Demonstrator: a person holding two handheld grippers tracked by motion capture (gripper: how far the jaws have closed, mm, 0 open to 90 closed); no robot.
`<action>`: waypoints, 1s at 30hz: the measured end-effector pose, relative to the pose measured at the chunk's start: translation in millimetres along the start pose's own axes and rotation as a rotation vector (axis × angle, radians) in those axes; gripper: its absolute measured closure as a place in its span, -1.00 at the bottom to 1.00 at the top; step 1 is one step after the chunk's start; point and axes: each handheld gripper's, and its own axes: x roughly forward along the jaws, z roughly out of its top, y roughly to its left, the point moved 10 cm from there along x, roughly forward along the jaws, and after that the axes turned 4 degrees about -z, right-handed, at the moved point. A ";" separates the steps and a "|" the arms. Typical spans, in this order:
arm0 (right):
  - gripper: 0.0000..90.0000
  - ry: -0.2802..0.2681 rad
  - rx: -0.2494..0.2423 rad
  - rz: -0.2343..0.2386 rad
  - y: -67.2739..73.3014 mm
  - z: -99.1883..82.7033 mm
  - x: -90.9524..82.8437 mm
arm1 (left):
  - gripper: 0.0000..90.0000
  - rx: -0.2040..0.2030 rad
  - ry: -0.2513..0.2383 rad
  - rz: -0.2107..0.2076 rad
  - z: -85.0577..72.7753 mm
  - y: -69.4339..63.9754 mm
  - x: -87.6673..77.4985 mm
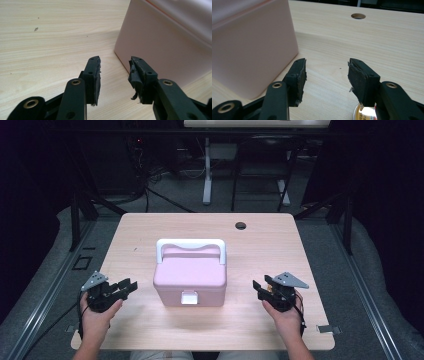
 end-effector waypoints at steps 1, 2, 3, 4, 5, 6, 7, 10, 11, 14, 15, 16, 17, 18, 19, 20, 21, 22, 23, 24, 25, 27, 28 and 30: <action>0.06 0.012 -0.017 -0.001 1.0 -3.7 2.0 | 0.34 0.000 0.000 0.000 0.0 0.0 0.0; 0.06 0.012 -0.017 -0.001 1.0 -3.7 2.0 | 0.34 0.004 0.006 0.003 -1.2 1.0 2.6; 0.06 0.041 -0.038 -0.006 1.7 -8.6 3.9 | 0.34 0.014 0.017 0.008 -2.4 1.6 5.6; 0.05 0.067 -0.064 -0.010 2.5 -13.8 5.9 | 0.32 0.021 0.025 0.011 -3.4 1.7 8.1; 0.05 0.076 -0.093 -0.024 1.9 -16.1 7.6 | 0.31 0.024 0.034 0.007 -4.8 0.6 10.4; 0.05 0.078 -0.114 -0.039 1.1 -17.4 9.0 | 0.31 0.029 0.040 0.003 -6.2 -0.8 11.8; 0.05 0.081 -0.121 -0.045 0.5 -17.8 9.6 | 0.30 0.033 0.043 0.002 -7.1 -2.1 12.8; 0.02 0.084 -0.094 -0.046 -0.7 -17.3 11.4 | 0.30 0.053 0.058 -0.005 -9.9 -7.3 15.8; 0.03 0.085 -0.088 -0.043 -0.8 -17.2 12.3 | 0.29 0.055 0.057 -0.003 -10.1 -7.7 16.6; 0.05 0.106 -0.078 -0.040 -0.9 -19.3 14.3 | 0.29 0.045 0.062 -0.011 -10.7 -9.9 17.6; 0.11 0.107 -0.072 -0.033 0.0 -19.7 14.8 | 0.27 0.036 0.064 -0.016 -11.0 -10.7 17.9; 0.18 0.105 -0.053 -0.003 3.6 -19.6 14.2 | 0.27 0.033 0.065 -0.016 -11.3 -11.3 17.9; 0.18 0.105 -0.053 -0.003 3.6 -19.6 14.2 | 0.27 0.032 0.066 -0.015 -11.6 -11.8 17.9; 0.19 0.100 -0.048 0.004 4.9 -19.0 14.0 | 0.27 0.031 0.069 -0.014 -11.9 -12.8 18.0; 0.19 0.096 -0.045 0.008 6.2 -18.4 13.9 | 0.27 0.033 0.060 -0.013 -11.1 -13.8 18.6; 0.19 0.092 -0.034 0.013 8.1 -17.5 14.0 | 0.27 0.039 0.061 -0.011 -10.8 -14.1 18.5; 0.19 0.088 -0.035 0.018 9.4 -16.6 14.4 | 0.27 0.044 0.064 -0.008 -10.6 -14.5 18.4; 0.19 0.082 -0.034 0.022 11.1 -15.1 14.7 | 0.27 0.048 0.062 -0.005 -10.4 -14.4 18.9; 0.20 0.073 -0.029 0.029 13.2 -13.3 15.0 | 0.25 0.048 0.067 -0.004 -10.9 -14.2 19.7; 0.20 0.063 -0.035 0.043 18.6 -10.3 15.5 | 0.24 0.044 0.068 -0.006 -11.2 -14.2 20.4; 0.20 0.063 -0.035 0.043 18.6 -10.3 15.5 | 0.24 0.044 0.068 -0.007 -11.1 -14.2 20.6; 0.18 0.069 -0.035 0.050 22.7 -10.4 16.6 | 0.24 0.033 0.060 -0.002 -7.7 -13.2 21.4; 0.16 0.084 -0.044 0.043 25.0 -8.5 18.0 | 0.27 0.017 0.046 -0.013 0.2 -13.1 23.4; 0.16 0.088 -0.054 0.048 28.0 -3.6 19.6 | 0.30 0.021 0.052 -0.006 8.0 -12.3 25.7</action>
